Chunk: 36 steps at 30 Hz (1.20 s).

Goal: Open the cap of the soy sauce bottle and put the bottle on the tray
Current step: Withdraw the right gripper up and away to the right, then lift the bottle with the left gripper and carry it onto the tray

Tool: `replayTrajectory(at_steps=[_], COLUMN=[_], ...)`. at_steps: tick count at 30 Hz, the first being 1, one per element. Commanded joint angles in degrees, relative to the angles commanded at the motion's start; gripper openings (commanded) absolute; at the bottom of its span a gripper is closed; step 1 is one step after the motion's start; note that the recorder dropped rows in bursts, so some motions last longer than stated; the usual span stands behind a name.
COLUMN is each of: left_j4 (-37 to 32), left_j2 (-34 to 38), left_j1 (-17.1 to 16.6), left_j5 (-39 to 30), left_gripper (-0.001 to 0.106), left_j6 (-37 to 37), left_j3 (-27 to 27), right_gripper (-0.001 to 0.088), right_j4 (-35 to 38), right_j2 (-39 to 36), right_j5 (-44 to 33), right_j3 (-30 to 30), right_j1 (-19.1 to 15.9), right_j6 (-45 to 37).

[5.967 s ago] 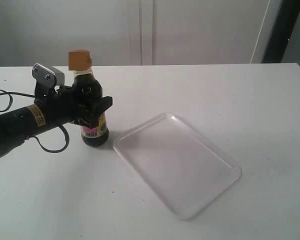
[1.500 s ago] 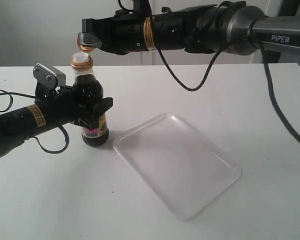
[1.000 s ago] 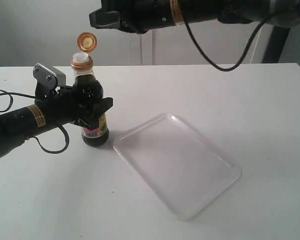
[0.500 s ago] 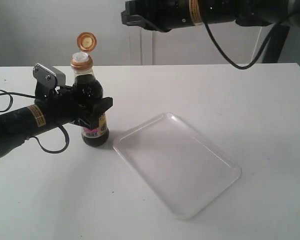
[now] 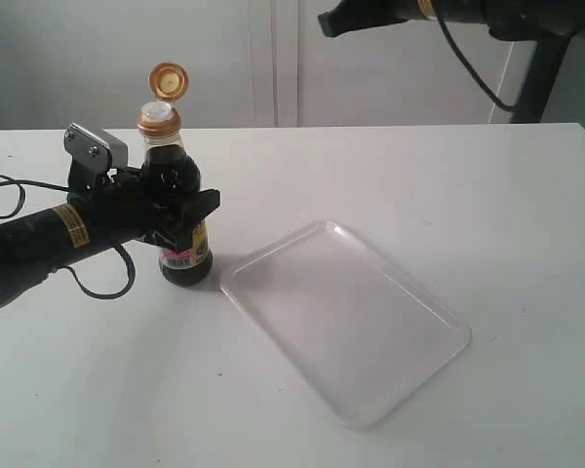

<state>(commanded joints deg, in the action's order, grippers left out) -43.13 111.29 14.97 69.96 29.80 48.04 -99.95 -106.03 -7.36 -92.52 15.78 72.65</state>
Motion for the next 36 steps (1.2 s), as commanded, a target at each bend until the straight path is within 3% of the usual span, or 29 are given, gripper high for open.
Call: replayTrajectory(at_steps=[4, 7, 9, 15, 18, 23, 36], left_j4=[-1.3, -1.2, -0.7, 0.6, 0.6, 0.6, 1.1], left_j2=[0.0, 0.0, 0.0, 0.0, 0.0, -0.4, -10.1], left_j1=[0.0, 0.0, 0.0, 0.0, 0.0, 0.0, 0.0], left_j5=[0.0, 0.0, 0.0, 0.0, 0.0, 0.0, 0.0], left_gripper=[0.0, 0.0, 0.0, 0.0, 0.0, 0.0, 0.0], left_j6=[0.0, 0.0, -0.1, -0.3, -0.3, 0.1, 0.4], left_j3=[0.0, 0.0, 0.0, 0.0, 0.0, 0.0, 0.0], right_gripper=[0.0, 0.0, 0.0, 0.0, 0.0, 0.0, 0.0], right_j4=[0.8, 8.1, 18.6, 72.0, 85.9, 92.7, 94.2], right_j2=[1.2, 1.3, 1.3, 1.7, 2.0, 5.0, 16.9], right_j5=[-17.4, -29.0, -31.6, -35.1, -39.4, -40.2, -26.5], right_j3=[0.0, 0.0, 0.0, 0.0, 0.0, 2.7, 27.1], right_j1=[0.0, -0.3, -1.0, -5.4, -5.6, -5.8, -7.1], right_j6=[-3.2, -12.5, -24.8, -61.4, -73.4, -75.1, -73.8])
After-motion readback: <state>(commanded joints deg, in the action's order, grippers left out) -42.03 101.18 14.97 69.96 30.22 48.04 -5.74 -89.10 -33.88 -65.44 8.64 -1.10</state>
